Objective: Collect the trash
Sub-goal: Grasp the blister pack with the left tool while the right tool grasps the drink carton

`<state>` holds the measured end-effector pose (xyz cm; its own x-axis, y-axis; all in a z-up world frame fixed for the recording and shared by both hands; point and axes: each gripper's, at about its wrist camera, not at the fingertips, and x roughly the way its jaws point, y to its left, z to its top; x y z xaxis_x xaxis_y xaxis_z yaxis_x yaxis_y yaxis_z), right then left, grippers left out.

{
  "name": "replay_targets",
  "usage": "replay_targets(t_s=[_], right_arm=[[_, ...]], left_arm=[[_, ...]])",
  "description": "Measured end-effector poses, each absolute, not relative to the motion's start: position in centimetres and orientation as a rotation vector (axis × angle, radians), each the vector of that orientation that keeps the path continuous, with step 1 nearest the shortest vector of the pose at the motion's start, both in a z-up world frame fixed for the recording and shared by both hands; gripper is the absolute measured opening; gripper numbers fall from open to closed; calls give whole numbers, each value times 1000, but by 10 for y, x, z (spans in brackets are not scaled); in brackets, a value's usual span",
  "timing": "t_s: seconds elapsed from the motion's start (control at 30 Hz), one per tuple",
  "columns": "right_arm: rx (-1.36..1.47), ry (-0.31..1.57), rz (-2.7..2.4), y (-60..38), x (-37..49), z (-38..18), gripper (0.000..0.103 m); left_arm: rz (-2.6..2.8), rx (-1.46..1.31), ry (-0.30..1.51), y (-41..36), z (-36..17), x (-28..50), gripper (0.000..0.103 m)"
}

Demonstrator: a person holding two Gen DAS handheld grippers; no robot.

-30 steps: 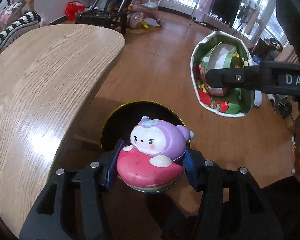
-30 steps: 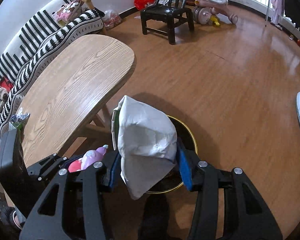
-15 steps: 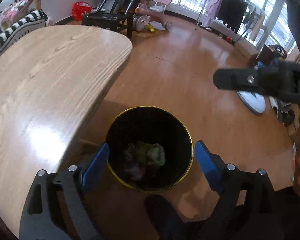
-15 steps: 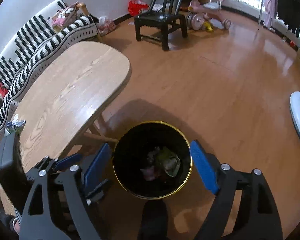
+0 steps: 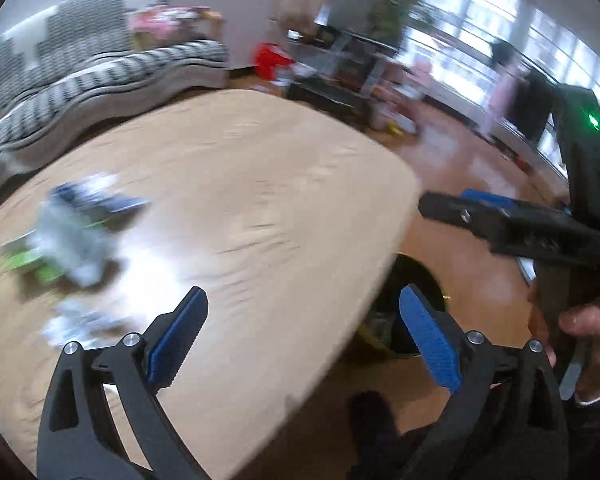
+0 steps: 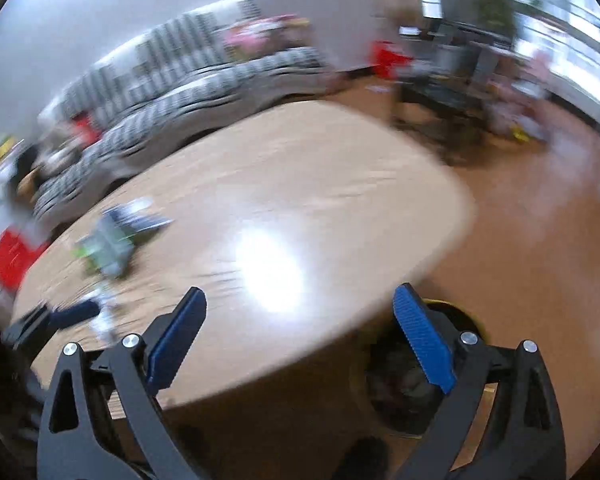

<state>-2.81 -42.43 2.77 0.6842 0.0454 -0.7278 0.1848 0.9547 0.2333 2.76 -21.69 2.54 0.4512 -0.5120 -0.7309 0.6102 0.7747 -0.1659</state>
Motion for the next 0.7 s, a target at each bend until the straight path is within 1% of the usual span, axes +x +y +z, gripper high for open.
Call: replay_targets(t_s=[0.13,0.27,0.4,0.53,0.6,0.7], right_arm=[[216,832,122,-341,4,31,91],[162,865,254,-288,27,25,91],[119,877,321,-254,43,19,90],[18,883,382,-235,60,9,89],[-26,919,414,-225,75,-6,82],[-50,957,449,-217,92,-25,77]], left_arm=[[-542,20,882,-131,21,39,94],[-401,-58,902,-68,10,39,94],[-395,-139,958,-31,-5,44,94],[-291,-75,948,-10,-15,44,94],[-276,-88,942,-4,-18,46,94],[-271,-105,958,-1,-24,55,94]])
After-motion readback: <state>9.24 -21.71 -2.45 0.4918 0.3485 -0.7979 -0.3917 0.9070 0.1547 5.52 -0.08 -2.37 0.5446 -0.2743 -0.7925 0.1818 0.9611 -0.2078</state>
